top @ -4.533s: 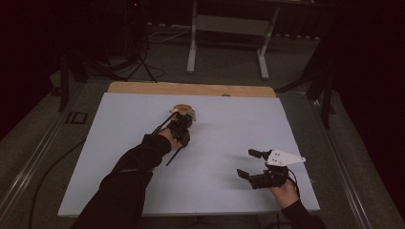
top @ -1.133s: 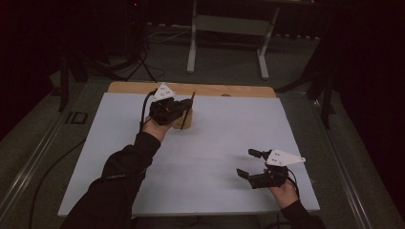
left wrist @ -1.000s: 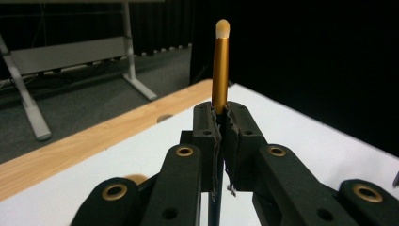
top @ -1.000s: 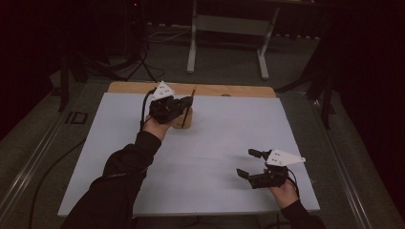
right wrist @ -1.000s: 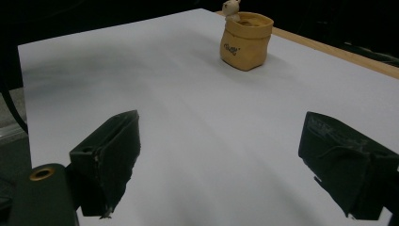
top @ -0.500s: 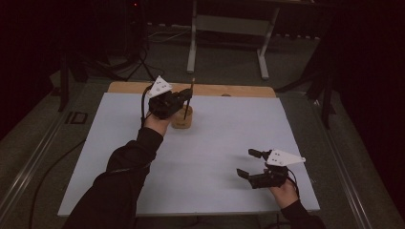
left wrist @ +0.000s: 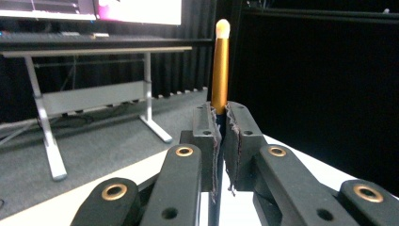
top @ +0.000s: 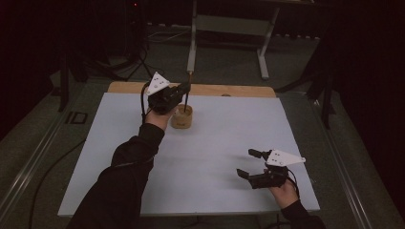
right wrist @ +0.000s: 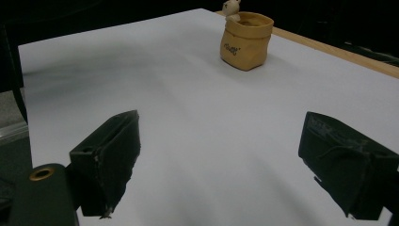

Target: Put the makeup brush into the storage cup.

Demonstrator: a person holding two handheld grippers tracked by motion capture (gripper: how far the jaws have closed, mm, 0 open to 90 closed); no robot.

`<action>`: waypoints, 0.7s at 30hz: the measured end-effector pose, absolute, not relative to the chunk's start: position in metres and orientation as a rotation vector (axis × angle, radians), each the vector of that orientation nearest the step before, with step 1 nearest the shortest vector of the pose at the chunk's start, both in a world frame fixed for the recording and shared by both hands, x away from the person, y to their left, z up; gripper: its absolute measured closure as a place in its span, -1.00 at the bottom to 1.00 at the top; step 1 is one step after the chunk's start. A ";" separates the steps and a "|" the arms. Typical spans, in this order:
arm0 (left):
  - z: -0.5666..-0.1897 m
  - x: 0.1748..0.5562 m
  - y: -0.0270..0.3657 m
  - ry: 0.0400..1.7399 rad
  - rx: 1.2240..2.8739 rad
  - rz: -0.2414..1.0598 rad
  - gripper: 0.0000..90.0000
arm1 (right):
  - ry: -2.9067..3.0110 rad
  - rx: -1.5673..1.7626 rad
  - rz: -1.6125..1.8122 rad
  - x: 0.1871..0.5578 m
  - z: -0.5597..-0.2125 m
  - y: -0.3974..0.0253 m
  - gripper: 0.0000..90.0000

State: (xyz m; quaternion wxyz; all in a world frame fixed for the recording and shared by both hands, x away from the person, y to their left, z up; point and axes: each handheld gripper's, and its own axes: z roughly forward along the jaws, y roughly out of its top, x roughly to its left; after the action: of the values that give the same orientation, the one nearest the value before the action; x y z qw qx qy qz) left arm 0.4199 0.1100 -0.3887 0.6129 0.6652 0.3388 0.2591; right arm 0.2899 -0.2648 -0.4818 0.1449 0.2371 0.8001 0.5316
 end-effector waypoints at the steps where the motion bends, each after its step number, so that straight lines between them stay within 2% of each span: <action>1: -0.389 0.422 0.110 0.783 1.527 0.598 0.86 | 2.304 0.682 1.532 0.290 -0.482 -0.265 -0.71; 21: -0.400 0.448 0.111 0.806 1.468 0.632 0.86 | 2.307 0.679 1.537 0.290 -0.482 -0.264 -0.70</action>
State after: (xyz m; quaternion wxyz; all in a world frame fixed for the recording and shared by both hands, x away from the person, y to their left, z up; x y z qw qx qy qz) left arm 0.4485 0.1113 -0.4001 0.6257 0.6397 0.3513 0.2753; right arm 0.2895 -0.2644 -0.4817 0.1433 0.2353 0.8001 0.5328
